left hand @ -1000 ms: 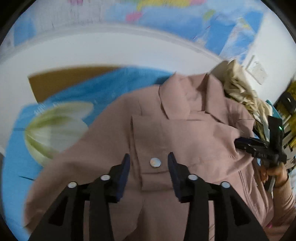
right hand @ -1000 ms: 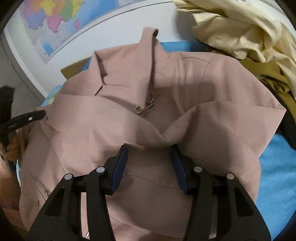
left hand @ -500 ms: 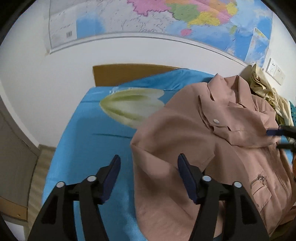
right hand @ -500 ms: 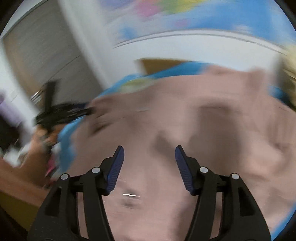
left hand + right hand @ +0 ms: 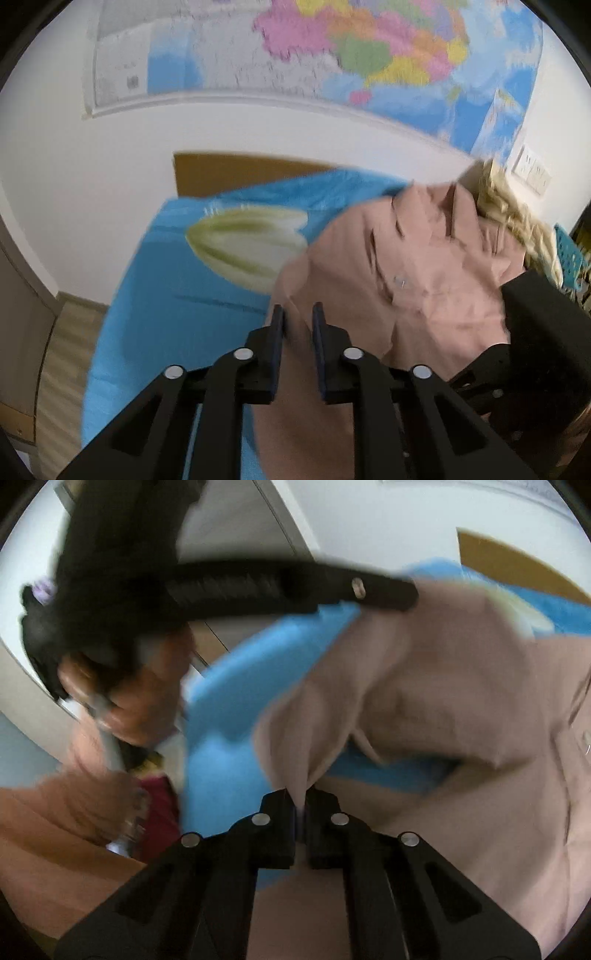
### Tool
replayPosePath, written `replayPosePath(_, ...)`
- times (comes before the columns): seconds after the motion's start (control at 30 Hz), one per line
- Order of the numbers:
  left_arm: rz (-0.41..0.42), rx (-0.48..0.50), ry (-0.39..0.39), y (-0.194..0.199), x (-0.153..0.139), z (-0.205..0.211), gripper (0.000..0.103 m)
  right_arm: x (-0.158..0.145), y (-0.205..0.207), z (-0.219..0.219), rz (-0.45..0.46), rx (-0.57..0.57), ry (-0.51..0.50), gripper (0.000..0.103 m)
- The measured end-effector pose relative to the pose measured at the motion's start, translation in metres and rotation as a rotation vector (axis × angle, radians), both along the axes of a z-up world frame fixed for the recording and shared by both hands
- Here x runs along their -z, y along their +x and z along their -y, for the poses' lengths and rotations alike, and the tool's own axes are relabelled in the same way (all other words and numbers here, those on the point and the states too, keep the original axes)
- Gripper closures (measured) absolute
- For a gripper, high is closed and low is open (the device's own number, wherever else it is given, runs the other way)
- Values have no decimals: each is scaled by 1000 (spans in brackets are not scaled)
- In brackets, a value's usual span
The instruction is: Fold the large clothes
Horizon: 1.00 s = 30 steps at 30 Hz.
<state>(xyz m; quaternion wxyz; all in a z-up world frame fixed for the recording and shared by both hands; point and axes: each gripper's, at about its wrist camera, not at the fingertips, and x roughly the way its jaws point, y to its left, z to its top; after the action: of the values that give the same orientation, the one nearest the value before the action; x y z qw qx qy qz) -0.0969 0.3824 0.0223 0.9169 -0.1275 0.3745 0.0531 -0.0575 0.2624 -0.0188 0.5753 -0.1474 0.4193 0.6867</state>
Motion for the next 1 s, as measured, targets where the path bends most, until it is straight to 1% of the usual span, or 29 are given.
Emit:
replayPosePath(0.03, 27, -7, -30, -2, -9, -5, 56, -16, 7, 9, -7, 9, 35, 99)
replayPosePath(0.07, 105, -26, -73, -10, -29, -14, 43, -37, 18, 16, -19, 22, 78, 99)
replayPosePath(0.1, 154, -34, -85, -15, -41, -19, 43, -54, 26, 22, -24, 38, 109, 99)
replayPosePath(0.13, 226, -37, -93, -23, -60, -23, 43, -76, 39, 32, -24, 62, 143, 99)
replayPosePath(0.17, 266, -38, -90, -28, -70, -24, 41, -99, 54, 47, -24, 80, 179, 99)
replayPosePath(0.2, 311, -38, -72, -33, -82, -22, 37, -112, 63, 57, -22, 87, 191, 99)
replayPosePath(0.23, 336, -34, -43, -35, -90, -17, 36, -130, 75, 72, 3, 112, 198, 99)
replayPosePath(0.27, 341, -29, -25, -35, -93, -12, 36, -144, 87, 90, 39, 144, 193, 99)
replayPosePath(0.33, 321, 5, -10, -28, -90, 0, 36, -155, 104, 115, 83, 181, 153, 98)
replayPosePath(0.37, 295, 34, 0, -20, -82, 9, 36, -155, 114, 130, 101, 211, 127, 98)
replayPosePath(0.4, 259, 59, 14, -11, -71, 18, 36, -151, 129, 139, 108, 241, 90, 97)
replayPosePath(0.43, 217, 90, 21, 0, -58, 28, 36, -145, 134, 147, 116, 259, 58, 96)
replayPosePath(0.47, 182, 116, 17, 8, -47, 34, 36, -136, 142, 161, 123, 286, 18, 95)
replayPosePath(0.5, 126, 152, 9, 19, -30, 45, 37, -123, 152, 176, 112, 331, -27, 92)
replayPosePath(0.53, 89, 175, 5, 27, -17, 51, 38, -110, 152, 181, 108, 359, -69, 90)
replayPosePath(0.57, 35, 208, 5, 38, 0, 62, 42, -95, 155, 192, 105, 389, -112, 88)
replayPosePath(0.6, -7, 232, 15, 47, 15, 73, 43, -83, 156, 202, 95, 421, -138, 83)
replayPosePath(0.63, -42, 249, 31, 57, 27, 81, 43, -65, 165, 215, 62, 470, -166, 63)
replayPosePath(0.67, -64, 258, 42, 63, 35, 88, 43, -57, 166, 226, 54, 507, -171, 49)
replayPosePath(0.7, -85, 266, 50, 69, 43, 94, 43, -47, 169, 241, 69, 574, -174, 35)
replayPosePath(0.73, -92, 268, 52, 72, 47, 95, 43, -43, 166, 249, 83, 601, -175, 33)
replayPosePath(0.8, -110, 270, 45, 80, 54, 99, 43, -36, 159, 270, 84, 638, -141, 31)
replayPosePath(0.83, -112, 266, 47, 82, 54, 100, 43, -33, 151, 282, 86, 657, -102, 28)
replayPosePath(0.87, -116, 261, 57, 85, 56, 102, 43, -30, 144, 292, 99, 660, -77, 26)
replayPosePath(0.93, -122, 256, 72, 89, 56, 104, 43, -27, 119, 302, 156, 657, -55, 23)
replayPosePath(1.0, -116, 252, 81, 90, 54, 105, 43, -19, 103, 310, 205, 643, -37, 22)
